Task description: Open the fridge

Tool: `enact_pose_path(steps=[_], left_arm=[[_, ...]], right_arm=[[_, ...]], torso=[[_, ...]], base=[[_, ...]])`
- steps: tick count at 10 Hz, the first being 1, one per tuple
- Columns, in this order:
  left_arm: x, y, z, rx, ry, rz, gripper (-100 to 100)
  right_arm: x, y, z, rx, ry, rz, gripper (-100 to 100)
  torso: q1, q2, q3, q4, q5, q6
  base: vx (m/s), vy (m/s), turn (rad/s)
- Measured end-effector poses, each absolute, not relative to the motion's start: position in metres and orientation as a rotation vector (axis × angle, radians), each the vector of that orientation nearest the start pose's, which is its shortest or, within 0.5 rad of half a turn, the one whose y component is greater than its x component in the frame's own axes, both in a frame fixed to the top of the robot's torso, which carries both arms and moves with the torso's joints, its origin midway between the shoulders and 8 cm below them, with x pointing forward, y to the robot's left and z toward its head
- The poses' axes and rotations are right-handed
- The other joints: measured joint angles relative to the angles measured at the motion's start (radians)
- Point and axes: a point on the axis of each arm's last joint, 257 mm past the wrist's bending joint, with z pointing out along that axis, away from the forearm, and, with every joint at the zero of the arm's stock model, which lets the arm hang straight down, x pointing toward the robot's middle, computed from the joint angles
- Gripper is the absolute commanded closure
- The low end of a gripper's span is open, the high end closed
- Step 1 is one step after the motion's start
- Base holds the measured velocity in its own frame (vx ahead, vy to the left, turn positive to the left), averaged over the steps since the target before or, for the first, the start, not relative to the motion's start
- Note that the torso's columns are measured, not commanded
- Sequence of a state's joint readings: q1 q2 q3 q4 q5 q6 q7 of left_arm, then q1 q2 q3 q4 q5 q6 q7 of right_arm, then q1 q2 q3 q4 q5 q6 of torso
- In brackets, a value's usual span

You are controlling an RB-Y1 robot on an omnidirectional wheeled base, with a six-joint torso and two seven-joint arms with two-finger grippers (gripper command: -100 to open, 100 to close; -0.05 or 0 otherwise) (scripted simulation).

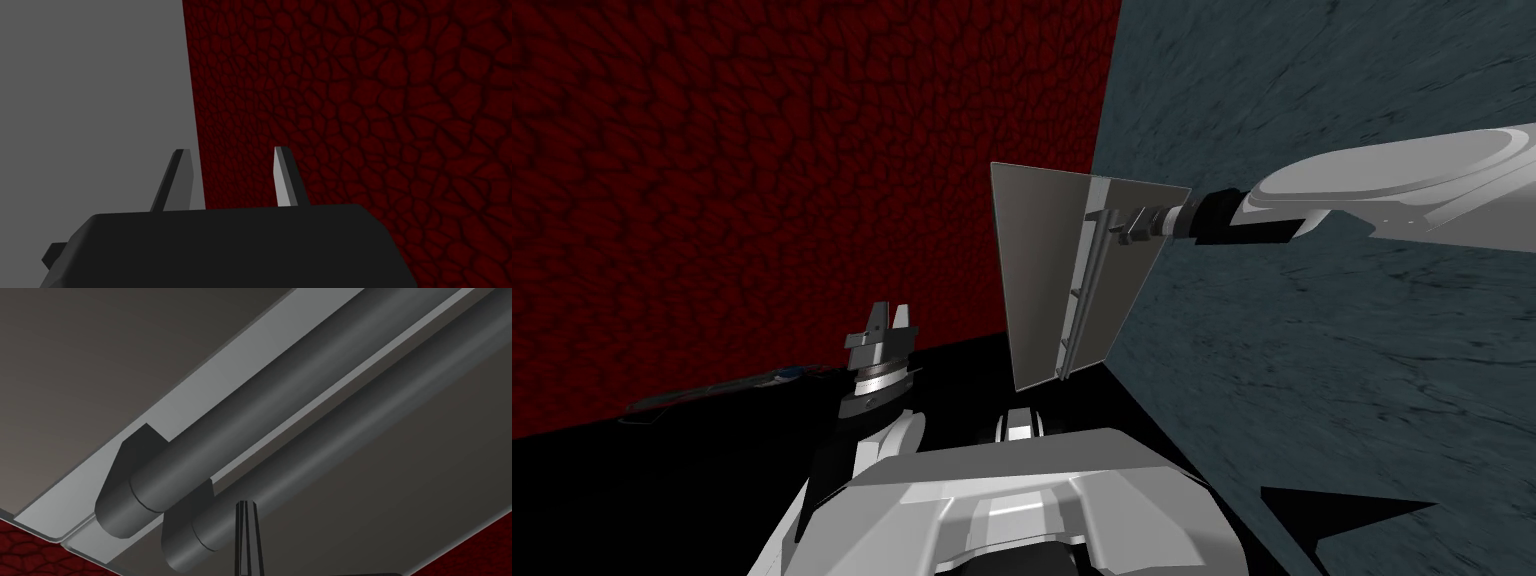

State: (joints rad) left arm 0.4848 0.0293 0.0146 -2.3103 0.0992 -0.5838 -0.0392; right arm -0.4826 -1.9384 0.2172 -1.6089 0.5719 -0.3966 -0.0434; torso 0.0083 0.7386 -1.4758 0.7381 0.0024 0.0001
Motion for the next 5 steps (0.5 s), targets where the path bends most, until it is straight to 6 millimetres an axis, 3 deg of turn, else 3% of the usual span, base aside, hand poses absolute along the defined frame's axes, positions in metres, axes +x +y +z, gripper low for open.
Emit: enact_pose_path(steps=[2, 5], left_arm=[[0.321, 0.288, 0.058, -0.58, 0.493, -1.346, 0], [0.321, 0.288, 0.058, -0.58, 0.493, -1.346, 0]], right_arm=[[0.518, -0.394, 0.233, -0.984, 1.363, -0.447, 100], [0.52, -0.416, 0.233, -0.952, 1.391, -0.494, 100]], torso=[[-0.008, 0.001, 0.001, 0.001, -0.002, -0.001], [-0.005, 0.001, 0.001, 0.001, -0.001, 0.0]], base=[[-0.04, 0.126, -0.04], [-0.1, 0.227, -0.176]])
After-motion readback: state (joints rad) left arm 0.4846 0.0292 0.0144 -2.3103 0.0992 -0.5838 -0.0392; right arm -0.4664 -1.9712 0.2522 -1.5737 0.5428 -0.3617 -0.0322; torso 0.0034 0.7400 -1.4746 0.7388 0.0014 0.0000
